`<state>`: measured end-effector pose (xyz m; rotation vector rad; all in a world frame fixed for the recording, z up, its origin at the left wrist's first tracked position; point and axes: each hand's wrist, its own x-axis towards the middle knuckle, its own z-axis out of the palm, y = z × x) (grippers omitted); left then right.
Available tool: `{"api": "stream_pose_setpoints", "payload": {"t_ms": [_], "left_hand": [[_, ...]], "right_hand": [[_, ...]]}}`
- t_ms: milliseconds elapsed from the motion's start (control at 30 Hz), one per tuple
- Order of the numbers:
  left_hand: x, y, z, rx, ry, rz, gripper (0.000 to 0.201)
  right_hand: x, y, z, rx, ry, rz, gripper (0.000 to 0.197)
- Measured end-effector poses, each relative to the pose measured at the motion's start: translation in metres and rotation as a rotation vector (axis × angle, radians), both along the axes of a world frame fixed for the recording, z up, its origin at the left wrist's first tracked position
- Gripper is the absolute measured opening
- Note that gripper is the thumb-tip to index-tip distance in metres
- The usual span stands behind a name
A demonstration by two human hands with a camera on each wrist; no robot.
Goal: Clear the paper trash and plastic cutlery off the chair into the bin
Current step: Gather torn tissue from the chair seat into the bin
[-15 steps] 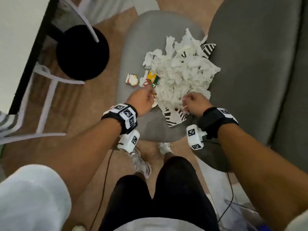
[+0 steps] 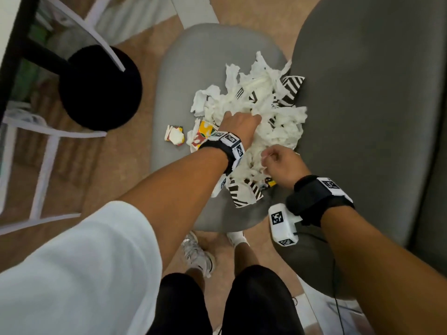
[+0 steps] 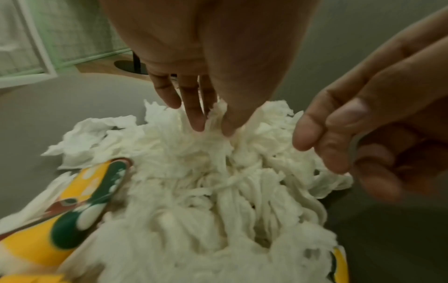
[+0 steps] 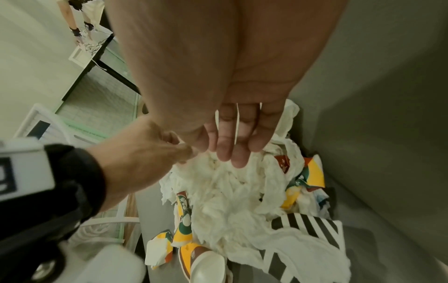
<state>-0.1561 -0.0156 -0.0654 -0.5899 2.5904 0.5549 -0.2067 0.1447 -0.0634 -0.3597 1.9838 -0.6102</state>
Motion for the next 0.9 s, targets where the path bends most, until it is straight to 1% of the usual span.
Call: {"api": "stream_pose_setpoints", "payload": {"t_ms": [33, 67, 100, 167, 233, 300, 367, 400, 433, 500, 600, 667, 733, 767, 800, 833, 900], "left_hand": [[0.005, -0.006, -0.003, 0.009, 0.002, 0.037, 0.038], [0.010, -0.012, -0.004, 0.032, 0.021, 0.099, 0.032], [0.017, -0.018, -0.005, 0.059, 0.043, 0.178, 0.029], [0.034, -0.029, -0.007, 0.074, 0.079, 0.330, 0.033], [0.049, -0.036, -0.009, 0.086, 0.096, 0.440, 0.035], [0.059, -0.040, -0.009, 0.136, 0.122, 0.508, 0.033], [0.065, -0.042, -0.009, 0.199, 0.142, 0.553, 0.032], [0.067, -0.042, -0.008, 0.226, 0.145, 0.581, 0.032], [0.068, -0.041, -0.008, 0.245, 0.145, 0.615, 0.032], [0.070, -0.039, -0.007, 0.258, 0.139, 0.684, 0.031], [0.074, -0.034, -0.009, 0.302, 0.200, 0.798, 0.030], [0.076, -0.030, -0.008, 0.344, 0.250, 0.840, 0.033], [0.077, -0.027, -0.008, 0.375, 0.242, 0.878, 0.034], [0.078, -0.026, -0.008, 0.384, 0.220, 0.903, 0.035], [0.079, -0.027, -0.010, 0.388, 0.186, 0.927, 0.039], [0.082, -0.028, -0.012, 0.374, 0.151, 0.932, 0.041], [0.088, -0.031, -0.016, 0.337, 0.095, 0.910, 0.037]], "right_hand": [[-0.003, -0.003, -0.001, -0.007, 0.028, 0.013, 0.012], [-0.006, -0.008, -0.001, -0.008, 0.089, 0.059, 0.014], [-0.009, -0.013, 0.000, -0.009, 0.171, 0.113, 0.017], [-0.013, -0.024, 0.000, -0.040, 0.321, 0.170, 0.026], [-0.013, -0.036, -0.002, -0.077, 0.438, 0.203, 0.043], [-0.013, -0.049, -0.010, -0.075, 0.523, 0.269, 0.066], [-0.012, -0.060, -0.018, -0.042, 0.530, 0.350, 0.085], [-0.011, -0.064, -0.020, -0.009, 0.524, 0.411, 0.089], [-0.009, -0.067, -0.023, 0.029, 0.531, 0.489, 0.091], [-0.006, -0.068, -0.028, 0.084, 0.588, 0.636, 0.083], [-0.002, -0.067, -0.033, 0.113, 0.654, 0.739, 0.060], [0.000, -0.065, -0.037, 0.103, 0.703, 0.776, 0.039], [0.001, -0.063, -0.037, 0.063, 0.743, 0.788, 0.023], [0.002, -0.063, -0.038, 0.035, 0.746, 0.791, 0.021], [0.003, -0.064, -0.038, 0.002, 0.735, 0.795, 0.024], [0.004, -0.064, -0.038, -0.025, 0.707, 0.807, 0.032], [0.007, -0.067, -0.038, -0.044, 0.617, 0.838, 0.052]]}}
